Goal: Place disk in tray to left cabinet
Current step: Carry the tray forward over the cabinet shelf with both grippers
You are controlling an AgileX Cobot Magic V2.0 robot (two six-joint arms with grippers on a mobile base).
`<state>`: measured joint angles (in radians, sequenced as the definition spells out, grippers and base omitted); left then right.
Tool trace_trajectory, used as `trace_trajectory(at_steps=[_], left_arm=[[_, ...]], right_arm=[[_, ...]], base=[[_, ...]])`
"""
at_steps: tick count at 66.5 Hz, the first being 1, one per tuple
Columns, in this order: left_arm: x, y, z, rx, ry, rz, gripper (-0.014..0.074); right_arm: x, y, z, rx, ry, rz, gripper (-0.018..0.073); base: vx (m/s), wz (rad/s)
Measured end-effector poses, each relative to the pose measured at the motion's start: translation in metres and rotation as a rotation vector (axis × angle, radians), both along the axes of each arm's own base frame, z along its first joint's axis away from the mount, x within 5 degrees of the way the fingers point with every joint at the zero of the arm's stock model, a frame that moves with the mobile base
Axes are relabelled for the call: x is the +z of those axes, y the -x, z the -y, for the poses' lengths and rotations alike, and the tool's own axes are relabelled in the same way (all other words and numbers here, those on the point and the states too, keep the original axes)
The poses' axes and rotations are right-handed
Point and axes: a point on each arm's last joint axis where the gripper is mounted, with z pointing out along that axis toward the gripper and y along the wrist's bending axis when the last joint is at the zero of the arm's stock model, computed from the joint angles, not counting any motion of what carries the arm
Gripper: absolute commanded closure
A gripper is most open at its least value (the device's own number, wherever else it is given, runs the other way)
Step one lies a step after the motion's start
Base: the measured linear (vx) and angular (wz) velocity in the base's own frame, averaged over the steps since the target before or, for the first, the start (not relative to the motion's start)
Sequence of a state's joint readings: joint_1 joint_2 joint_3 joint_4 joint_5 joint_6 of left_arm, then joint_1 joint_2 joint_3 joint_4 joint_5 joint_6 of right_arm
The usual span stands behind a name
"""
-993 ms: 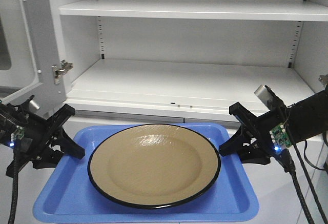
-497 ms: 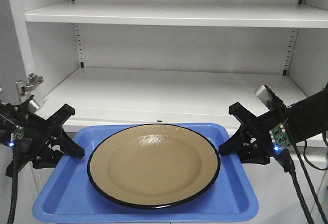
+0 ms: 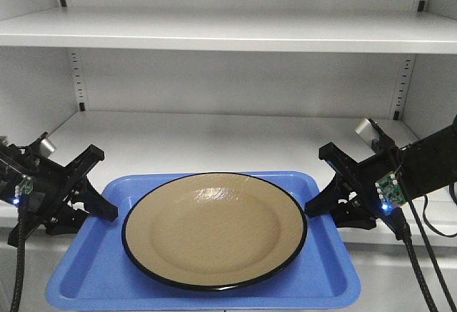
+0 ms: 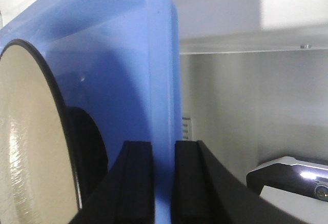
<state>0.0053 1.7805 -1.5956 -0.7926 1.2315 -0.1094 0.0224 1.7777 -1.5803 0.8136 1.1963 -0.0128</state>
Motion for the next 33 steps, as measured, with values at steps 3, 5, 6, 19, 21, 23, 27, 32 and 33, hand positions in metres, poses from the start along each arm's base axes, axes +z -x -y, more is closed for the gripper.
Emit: trace_trajectory(at_steps=[3,5,6,19,21,23,27,32,33], left_arm=[[0.0,0.0,0.0,0.0,0.0,0.0,0.0596],[0.0,0.0,0.0,0.0,0.0,0.0,0.0596],[0.0,0.0,0.0,0.0,0.0,0.0,0.0596],[0.0,0.0,0.0,0.0,0.0,0.0,0.0596],[0.0,0.0,0.0,0.0,0.0,0.0,0.0596],[0.0,0.0,0.0,0.0,0.0,0.0,0.0596],[0.0,0.0,0.0,0.0,0.0,0.0,0.0596],[0.0,0.0,0.0,0.0,0.0,0.0,0.0596],[0.0,0.0,0.0,0.0,0.0,0.0,0.0596]], right_arm=[[0.0,0.0,0.0,0.0,0.0,0.0,0.0565],[0.0,0.0,0.0,0.0,0.0,0.0,0.0565],[0.0,0.0,0.0,0.0,0.0,0.0,0.0565],[0.0,0.0,0.0,0.0,0.0,0.0,0.0565],[0.0,0.0,0.0,0.0,0.0,0.0,0.0565],[0.0,0.0,0.0,0.0,0.0,0.0,0.0565],[0.0,0.0,0.0,0.0,0.0,0.0,0.0565],[0.0,0.0,0.0,0.0,0.0,0.0,0.0565],[0.0,0.0,0.0,0.0,0.0,0.0,0.0565]], base=[[0.25,-0.1],[0.25,-0.1],[0.24,-0.1],[0.22,-0.1],[0.19,-0.09],[0.19,-0.09],[0.17,-0.08],[0.16,-0.08],[0.14,-0.08]])
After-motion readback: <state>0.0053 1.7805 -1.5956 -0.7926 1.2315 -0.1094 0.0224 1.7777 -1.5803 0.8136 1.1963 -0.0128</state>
